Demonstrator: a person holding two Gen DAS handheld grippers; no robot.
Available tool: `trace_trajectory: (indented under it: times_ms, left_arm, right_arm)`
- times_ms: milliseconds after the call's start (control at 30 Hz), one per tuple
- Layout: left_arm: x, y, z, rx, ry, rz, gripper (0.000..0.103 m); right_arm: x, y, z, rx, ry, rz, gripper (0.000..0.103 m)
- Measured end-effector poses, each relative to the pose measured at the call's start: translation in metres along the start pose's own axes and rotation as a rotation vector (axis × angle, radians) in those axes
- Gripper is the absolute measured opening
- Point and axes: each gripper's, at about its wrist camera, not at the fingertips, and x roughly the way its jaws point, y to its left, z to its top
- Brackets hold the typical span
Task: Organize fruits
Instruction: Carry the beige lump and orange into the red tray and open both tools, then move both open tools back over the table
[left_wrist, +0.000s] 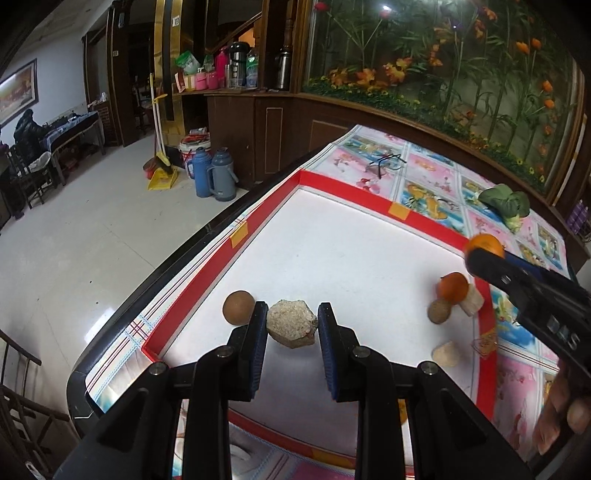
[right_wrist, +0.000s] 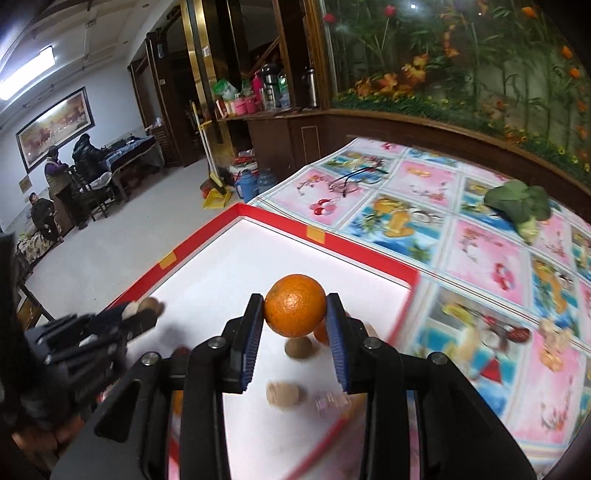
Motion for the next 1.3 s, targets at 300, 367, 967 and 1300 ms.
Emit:
trace_trajectory:
  times_ms: [300, 367, 967, 1300]
  left_arm:
    - [0.012, 0.005, 0.001, 0.006, 0.056, 0.032, 0.033]
    - [0.01, 0.008, 0.001, -0.017, 0.052, 0.045, 0.071]
    - [-0.035, -0.027, -0.005, -0.05, -0.023, -0.003, 0.084]
    - [-0.033, -0.134, -0.032, 0.191, 0.027, -0.174, 0.084]
  right_arm:
    - [0.04, -0.001, 0.011, 0.012, 0.072, 0.018, 0.037]
    - [0.041, -0.004, 0.01, 0.026, 0.079, 0.013, 0.059]
    - [-0.113, -0.119, -0.077, 0.153, -0.012, -0.185, 0.103]
    - [-0.159, -0.233, -0.139, 0.416, 0.033, -0.383, 0.103]
